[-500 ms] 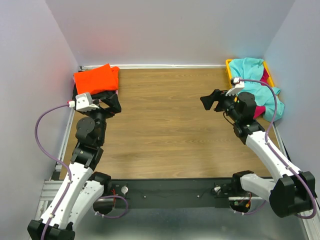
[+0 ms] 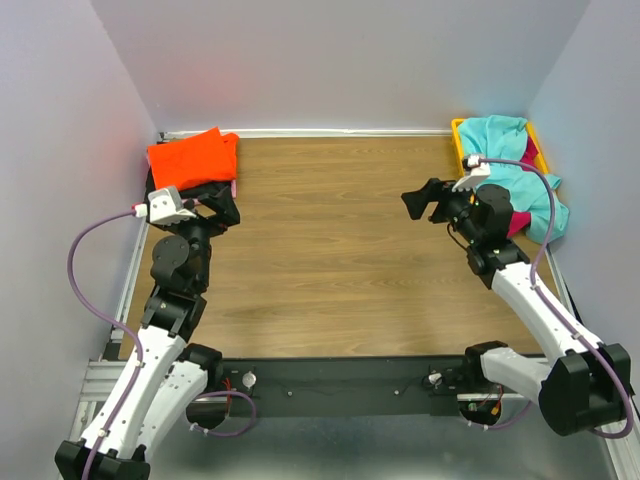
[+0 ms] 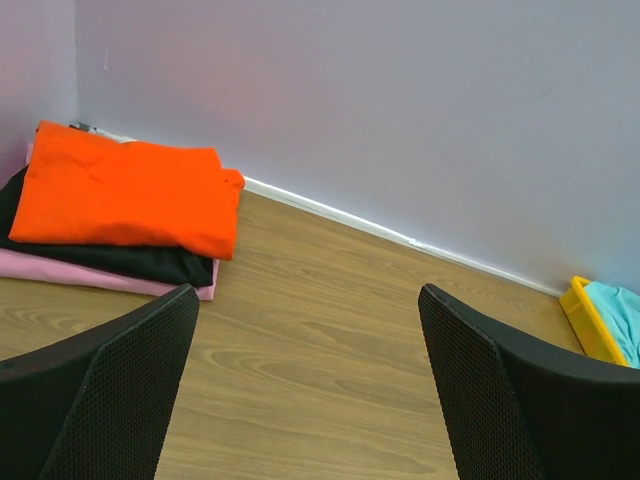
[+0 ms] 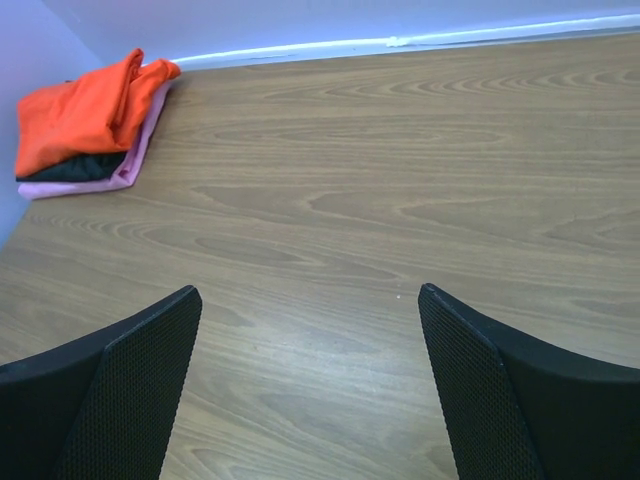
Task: Fold and stack the t-shirts
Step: Grab the tshirt from the pile
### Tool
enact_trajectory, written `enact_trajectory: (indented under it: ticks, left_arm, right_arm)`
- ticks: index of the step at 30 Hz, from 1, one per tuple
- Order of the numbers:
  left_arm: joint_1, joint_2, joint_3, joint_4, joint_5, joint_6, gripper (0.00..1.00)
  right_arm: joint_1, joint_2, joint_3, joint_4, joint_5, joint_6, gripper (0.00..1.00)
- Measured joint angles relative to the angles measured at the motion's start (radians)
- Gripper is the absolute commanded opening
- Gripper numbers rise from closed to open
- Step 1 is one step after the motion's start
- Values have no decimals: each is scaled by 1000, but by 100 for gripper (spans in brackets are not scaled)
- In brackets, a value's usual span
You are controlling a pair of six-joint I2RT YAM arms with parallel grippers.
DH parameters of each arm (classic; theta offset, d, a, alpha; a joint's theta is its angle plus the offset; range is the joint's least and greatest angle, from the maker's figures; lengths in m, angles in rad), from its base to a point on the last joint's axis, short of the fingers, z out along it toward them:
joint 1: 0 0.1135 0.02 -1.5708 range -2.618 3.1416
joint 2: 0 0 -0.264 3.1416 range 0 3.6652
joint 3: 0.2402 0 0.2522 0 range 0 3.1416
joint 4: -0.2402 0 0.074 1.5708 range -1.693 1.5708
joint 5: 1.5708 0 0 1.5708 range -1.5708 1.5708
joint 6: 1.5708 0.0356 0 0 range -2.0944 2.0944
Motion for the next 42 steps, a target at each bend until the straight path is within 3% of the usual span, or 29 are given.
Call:
enact_trajectory:
  ticks: [4,8,16,22,32,36,42]
  left_arm:
    - [0,-2,-15,11,-1,2,98]
    - [0,-5,-22,14,-1,5,98]
    - [-1,-26,-27,18,-3,5,98]
    - [-6,-15,-28,20,-3,8,98]
    - [-7,-10,-30,22,-4,8,98]
    - [-7,-19,-33,22,-4,8,98]
    - [-7,-38,-37,22,-7,7,98]
  right_arm:
    - [1,40,25,-10,54,-25,100]
    - [-15,187,158,-51,132,-46,100]
    - [-283,519,443,-121,128,-15,100]
    - [-396,729,591,-201,144,6,100]
    - [-437,878,629,-300,201,18,99]
    - [-431,894,656,-328,233,25,87]
    - [-425,895,668,-342,275,35,85]
